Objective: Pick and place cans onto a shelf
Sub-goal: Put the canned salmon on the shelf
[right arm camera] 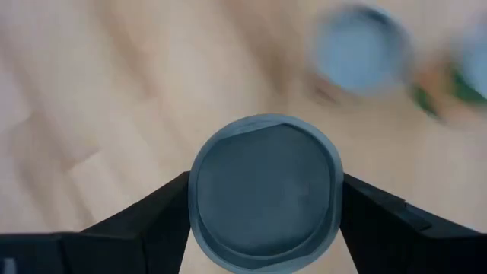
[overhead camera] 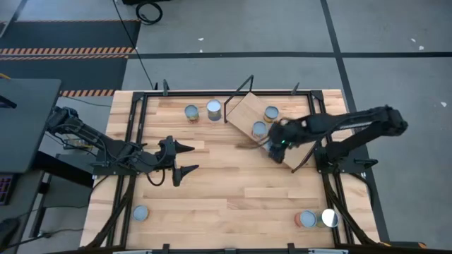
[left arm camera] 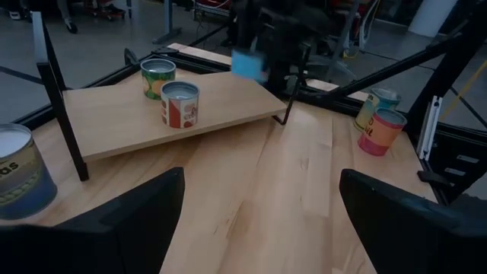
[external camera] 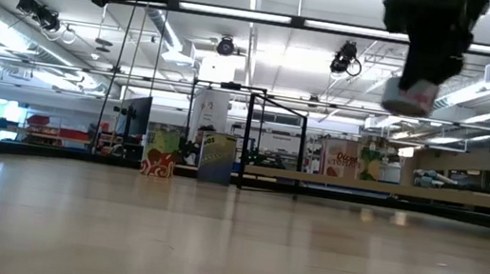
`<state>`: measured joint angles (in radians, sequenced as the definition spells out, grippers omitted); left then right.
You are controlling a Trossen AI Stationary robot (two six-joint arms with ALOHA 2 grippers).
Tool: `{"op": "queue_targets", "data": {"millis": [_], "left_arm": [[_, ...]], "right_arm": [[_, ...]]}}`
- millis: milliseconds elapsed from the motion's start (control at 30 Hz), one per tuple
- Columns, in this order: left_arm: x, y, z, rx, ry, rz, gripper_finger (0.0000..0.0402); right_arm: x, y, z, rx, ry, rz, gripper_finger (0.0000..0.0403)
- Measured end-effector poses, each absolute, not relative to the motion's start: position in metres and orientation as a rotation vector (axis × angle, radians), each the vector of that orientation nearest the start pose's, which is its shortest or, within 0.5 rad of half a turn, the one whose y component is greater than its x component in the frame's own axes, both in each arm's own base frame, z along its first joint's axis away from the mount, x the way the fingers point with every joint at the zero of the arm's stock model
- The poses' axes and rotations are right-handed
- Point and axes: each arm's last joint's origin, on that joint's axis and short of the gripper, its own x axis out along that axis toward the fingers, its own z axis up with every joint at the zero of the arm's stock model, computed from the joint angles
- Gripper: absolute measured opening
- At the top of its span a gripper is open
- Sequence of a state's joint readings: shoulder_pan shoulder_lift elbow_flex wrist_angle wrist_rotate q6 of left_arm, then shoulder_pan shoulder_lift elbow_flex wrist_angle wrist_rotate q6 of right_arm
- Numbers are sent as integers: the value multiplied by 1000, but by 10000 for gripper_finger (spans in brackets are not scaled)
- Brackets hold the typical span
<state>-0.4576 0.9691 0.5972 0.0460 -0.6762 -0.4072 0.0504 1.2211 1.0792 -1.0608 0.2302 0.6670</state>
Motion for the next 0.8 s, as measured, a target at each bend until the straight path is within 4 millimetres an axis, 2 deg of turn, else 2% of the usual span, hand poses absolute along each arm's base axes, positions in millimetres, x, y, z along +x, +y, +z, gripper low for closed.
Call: {"op": "queue_targets", "data": {"millis": [133,233,333,533,700,800], "left_arm": [[193,-75,259,-228,226,268,357],[193,-75,259,-227,226,268,357],[193,-75,259,-236,225,269,357],[193,-75,259,-224,224,267,357],[193,-75,259,-223,224,267,357],[193,-75,260,-229,223,267,357]], "right_arm": [[187,-16,291,555,1116,-843,287],[180,-28,291,626,1107,-982,287],[183,-40,285,694,1087,-1061,287],[187,-57,259,856,1112,-1260,287],[196,-69,250,986,999,-1360,287],[200,-74,244,1082,998,-1410,287]]}}
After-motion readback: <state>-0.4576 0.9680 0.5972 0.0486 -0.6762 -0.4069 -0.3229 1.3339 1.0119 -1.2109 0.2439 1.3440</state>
